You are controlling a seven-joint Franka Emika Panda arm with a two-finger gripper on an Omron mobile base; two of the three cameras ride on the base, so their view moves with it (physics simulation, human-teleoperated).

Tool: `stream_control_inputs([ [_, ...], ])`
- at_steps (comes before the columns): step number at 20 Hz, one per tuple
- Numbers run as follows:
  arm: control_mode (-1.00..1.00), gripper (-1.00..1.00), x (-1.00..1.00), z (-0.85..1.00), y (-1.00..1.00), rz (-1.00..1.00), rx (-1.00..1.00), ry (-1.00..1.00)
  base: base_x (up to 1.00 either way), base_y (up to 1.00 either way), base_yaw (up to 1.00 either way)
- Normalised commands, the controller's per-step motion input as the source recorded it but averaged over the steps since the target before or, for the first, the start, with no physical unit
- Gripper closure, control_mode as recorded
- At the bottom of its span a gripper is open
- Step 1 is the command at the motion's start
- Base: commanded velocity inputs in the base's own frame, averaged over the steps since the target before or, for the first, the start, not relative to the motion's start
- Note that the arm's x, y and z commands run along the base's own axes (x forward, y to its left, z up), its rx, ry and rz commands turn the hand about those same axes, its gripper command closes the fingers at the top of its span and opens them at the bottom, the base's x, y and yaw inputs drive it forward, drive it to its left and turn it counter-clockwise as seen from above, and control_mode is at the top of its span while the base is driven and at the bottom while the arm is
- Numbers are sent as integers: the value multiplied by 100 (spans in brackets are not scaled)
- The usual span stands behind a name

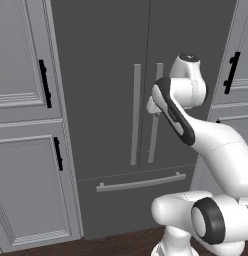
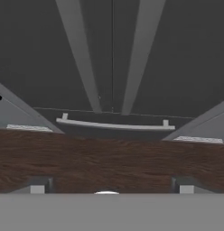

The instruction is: Take the strawberry from the fridge and place it on top of the pancake, located on the dining counter.

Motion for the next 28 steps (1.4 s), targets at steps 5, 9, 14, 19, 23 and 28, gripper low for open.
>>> stream_control_inputs([
  [5,-100,-100,48,0,0,0,0,-23,0,0,0],
  [9,-100,-100,32,0,0,0,0,-24,0,0,0],
  [14,-100,-100,15,0,-40,0,0,-7,0,0,0],
  [19,-100,-100,25,1,-26,0,0,-5,0,0,0],
  [23,-100,-100,49,-2,17,0,0,-2,0,0,0],
  [28,-100,-100,41,0,17,0,0,-1,0,0,0],
])
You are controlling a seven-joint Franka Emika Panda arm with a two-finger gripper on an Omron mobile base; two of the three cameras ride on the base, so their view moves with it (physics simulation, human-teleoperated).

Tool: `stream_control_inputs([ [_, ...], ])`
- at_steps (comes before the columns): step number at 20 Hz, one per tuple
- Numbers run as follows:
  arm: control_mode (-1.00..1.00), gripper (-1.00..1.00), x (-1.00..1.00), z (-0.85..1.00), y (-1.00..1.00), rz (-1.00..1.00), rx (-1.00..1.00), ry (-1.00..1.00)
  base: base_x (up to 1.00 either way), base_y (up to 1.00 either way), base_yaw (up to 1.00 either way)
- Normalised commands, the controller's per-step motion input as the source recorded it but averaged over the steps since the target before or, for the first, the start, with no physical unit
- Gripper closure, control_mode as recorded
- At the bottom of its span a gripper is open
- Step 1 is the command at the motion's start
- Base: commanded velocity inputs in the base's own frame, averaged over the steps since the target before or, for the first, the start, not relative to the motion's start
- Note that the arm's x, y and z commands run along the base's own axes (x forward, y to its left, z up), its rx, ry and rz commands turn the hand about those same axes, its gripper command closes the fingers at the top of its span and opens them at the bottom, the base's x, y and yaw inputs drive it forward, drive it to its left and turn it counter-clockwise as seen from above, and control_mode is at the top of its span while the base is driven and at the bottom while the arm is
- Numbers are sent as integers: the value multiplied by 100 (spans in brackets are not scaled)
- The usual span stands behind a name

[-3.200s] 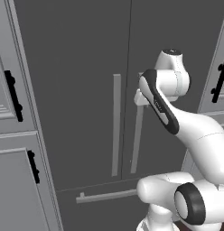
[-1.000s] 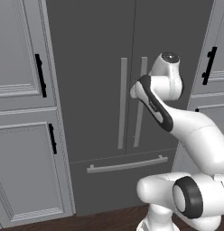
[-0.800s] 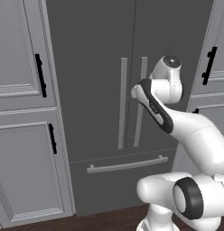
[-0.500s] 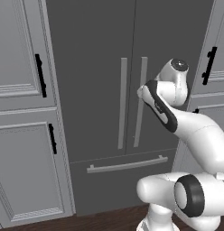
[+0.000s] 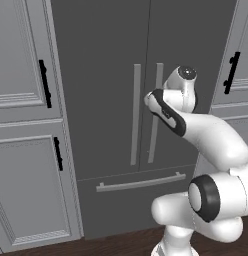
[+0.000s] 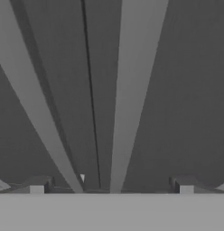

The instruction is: Take the strawberry from the fridge and place it on top of the pancake, located on the dining counter.

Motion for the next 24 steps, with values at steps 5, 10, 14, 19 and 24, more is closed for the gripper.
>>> stream_control_inputs([
  [5,-100,-100,29,-5,0,0,0,-4,0,0,0],
  [10,-100,-100,15,-17,-3,0,0,-9,0,0,0],
  [14,-100,-100,31,-17,-2,0,0,-6,0,0,0],
  [19,-100,-100,41,-1,-12,1,3,0,0,0,0],
  [24,-100,-100,41,0,-18,2,2,0,0,0,0],
])
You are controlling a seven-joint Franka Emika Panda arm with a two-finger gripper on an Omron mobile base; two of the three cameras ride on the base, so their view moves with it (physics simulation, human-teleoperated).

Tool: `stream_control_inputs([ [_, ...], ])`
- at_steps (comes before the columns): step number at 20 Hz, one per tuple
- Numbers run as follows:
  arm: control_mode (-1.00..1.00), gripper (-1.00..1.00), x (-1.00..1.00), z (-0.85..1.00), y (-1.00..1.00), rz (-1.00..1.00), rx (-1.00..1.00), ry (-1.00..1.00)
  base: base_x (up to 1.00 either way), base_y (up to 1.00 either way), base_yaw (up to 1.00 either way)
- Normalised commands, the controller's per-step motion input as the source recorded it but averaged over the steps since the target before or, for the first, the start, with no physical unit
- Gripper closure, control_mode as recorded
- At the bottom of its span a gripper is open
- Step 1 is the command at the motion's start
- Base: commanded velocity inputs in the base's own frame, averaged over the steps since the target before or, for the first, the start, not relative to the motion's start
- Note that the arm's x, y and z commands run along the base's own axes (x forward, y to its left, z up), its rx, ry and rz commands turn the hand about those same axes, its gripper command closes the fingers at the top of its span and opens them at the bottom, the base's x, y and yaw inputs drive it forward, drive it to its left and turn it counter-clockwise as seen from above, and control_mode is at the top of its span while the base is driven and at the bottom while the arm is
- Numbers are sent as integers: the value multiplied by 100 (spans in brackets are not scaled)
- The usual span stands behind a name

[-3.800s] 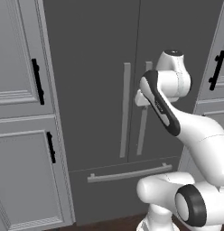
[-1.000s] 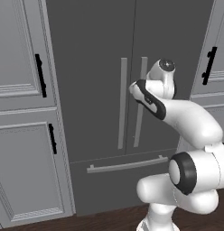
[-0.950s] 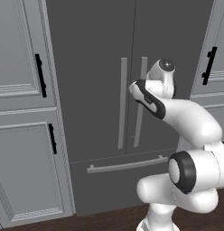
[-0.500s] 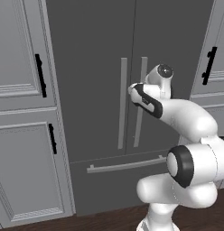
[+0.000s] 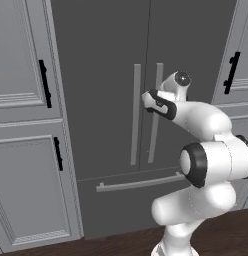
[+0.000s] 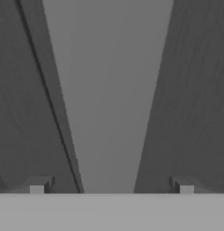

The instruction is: Take the strawberry from the fridge and place it on top of the pancake, located on the dining counter.

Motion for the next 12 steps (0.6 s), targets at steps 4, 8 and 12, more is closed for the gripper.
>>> stream_control_inputs([
  [4,-100,-100,42,-4,-1,0,2,0,0,0,0],
  [8,-100,-100,41,-15,0,0,1,0,0,0,0],
  [12,-100,-100,47,-20,0,0,0,0,0,0,0],
])
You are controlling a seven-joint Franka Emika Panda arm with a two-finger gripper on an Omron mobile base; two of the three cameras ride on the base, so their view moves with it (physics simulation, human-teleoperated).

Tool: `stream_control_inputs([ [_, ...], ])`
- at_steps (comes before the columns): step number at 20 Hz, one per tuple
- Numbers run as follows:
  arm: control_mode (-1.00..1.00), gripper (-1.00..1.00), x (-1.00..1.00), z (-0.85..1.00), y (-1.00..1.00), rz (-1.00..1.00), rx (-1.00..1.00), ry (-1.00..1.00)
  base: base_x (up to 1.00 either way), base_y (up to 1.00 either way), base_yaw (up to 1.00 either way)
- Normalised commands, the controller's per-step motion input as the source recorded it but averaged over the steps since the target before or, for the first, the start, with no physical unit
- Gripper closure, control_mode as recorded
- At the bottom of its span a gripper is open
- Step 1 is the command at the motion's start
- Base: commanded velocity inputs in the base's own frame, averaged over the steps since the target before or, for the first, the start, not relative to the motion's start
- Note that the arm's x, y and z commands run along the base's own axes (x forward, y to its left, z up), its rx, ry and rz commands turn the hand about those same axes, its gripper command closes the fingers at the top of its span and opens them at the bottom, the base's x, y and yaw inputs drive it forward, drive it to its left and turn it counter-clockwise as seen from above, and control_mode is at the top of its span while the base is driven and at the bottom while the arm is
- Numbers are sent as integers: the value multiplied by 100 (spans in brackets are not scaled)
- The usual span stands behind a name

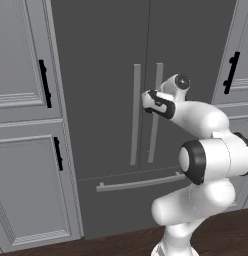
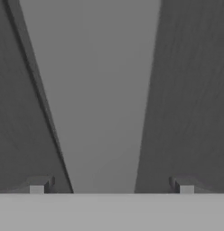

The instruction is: Take the strawberry from the fridge and place it on top of the pancake, located on the dining counter.

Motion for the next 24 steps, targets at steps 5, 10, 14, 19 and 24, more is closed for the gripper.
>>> stream_control_inputs([
  [5,-100,100,77,-23,4,0,0,1,0,0,0],
  [10,-100,100,42,-5,0,4,0,13,0,0,0],
  [14,-100,100,-44,9,-14,3,0,12,0,0,0],
  [19,-100,100,-98,43,-36,0,0,8,0,0,0],
  [24,-100,100,-93,28,-45,0,1,0,0,0,0],
])
